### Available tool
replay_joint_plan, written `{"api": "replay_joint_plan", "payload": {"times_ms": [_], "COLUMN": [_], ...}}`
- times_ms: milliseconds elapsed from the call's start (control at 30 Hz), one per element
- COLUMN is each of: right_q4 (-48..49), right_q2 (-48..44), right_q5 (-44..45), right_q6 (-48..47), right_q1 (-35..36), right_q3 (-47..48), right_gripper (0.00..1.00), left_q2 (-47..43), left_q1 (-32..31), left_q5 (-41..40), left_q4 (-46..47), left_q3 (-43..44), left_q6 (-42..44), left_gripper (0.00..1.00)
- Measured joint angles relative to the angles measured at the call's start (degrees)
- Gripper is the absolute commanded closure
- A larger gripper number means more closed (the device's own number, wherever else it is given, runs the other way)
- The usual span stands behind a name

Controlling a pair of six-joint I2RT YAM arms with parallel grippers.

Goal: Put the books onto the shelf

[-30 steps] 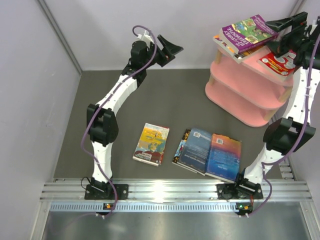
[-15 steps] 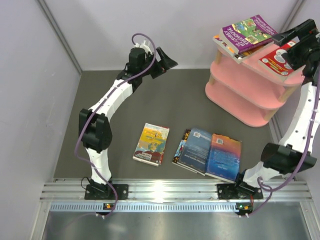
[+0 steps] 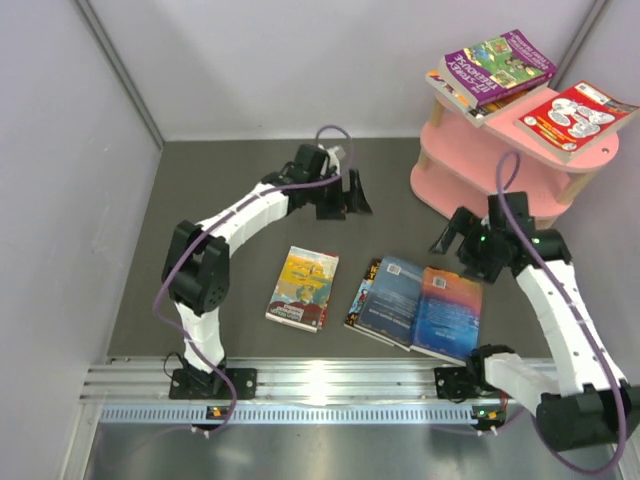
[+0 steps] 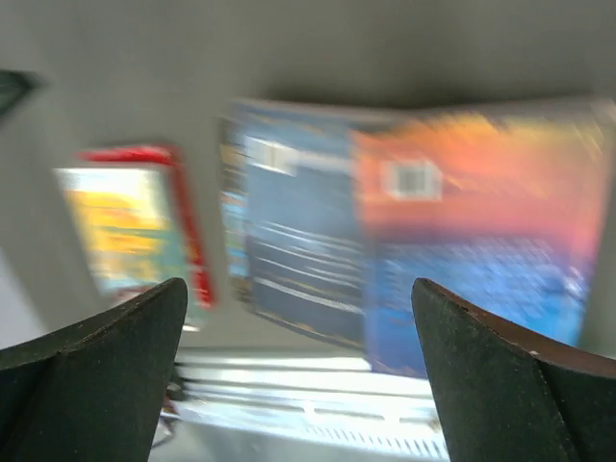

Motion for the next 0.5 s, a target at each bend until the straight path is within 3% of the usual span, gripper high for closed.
{"api": "replay_joint_plan", "payload": {"times_ms": [233,500], "right_q4": [-6.47,-3.37], "right_q2": [8.87,19.3], "right_q5": [4.74,5.7], "right_q6": [-1.03,0.0], "right_q1": [2.27,15.28], "right_q3": [-10.19,-10.88], "right_gripper": [0.0,0.0], "left_q2": [-0.09,-2.6], "left_q1": [-9.03,-10.67], "left_q5": [3.23,4.13], "left_q4": [-2.1,-1.42], "left_q3": [-9.27,-18.6], "left_q6": [1.84,0.55], "left_gripper": [0.07,0.07]}}
